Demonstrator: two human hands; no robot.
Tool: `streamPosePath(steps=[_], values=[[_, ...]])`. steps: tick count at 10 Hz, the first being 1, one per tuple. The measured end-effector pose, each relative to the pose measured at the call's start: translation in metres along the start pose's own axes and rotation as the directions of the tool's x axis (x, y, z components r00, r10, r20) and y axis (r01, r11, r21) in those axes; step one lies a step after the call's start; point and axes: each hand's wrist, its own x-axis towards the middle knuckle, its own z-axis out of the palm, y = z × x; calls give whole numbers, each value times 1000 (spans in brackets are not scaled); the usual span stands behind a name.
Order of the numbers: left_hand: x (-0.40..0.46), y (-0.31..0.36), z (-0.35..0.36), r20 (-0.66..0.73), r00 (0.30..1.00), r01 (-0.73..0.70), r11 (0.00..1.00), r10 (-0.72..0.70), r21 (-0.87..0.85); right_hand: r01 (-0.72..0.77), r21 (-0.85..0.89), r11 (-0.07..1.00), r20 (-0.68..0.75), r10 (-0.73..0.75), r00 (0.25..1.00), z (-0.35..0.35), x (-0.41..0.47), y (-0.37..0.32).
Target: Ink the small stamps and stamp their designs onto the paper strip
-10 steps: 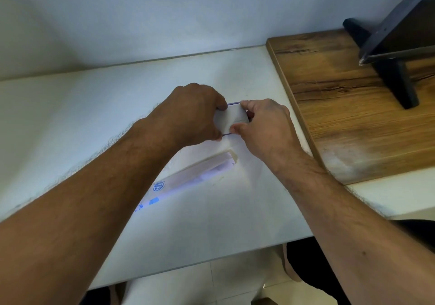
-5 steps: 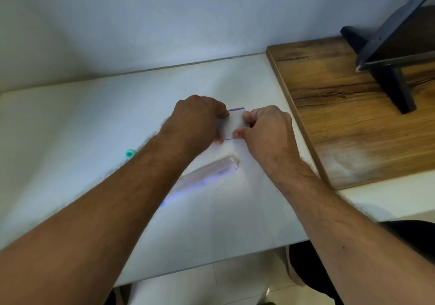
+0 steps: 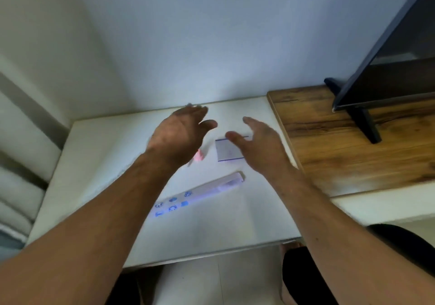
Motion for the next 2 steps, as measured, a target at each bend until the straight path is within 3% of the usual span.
streamPosePath(steps=[1, 2], values=[[-22, -31, -25, 20, 998, 59, 994, -61, 87, 97, -148, 984, 188, -69, 980, 2, -3, -29], [-36, -60, -45, 35, 985, 162, 981, -166, 109, 148, -233, 961, 258, -86, 962, 1, 4, -51]])
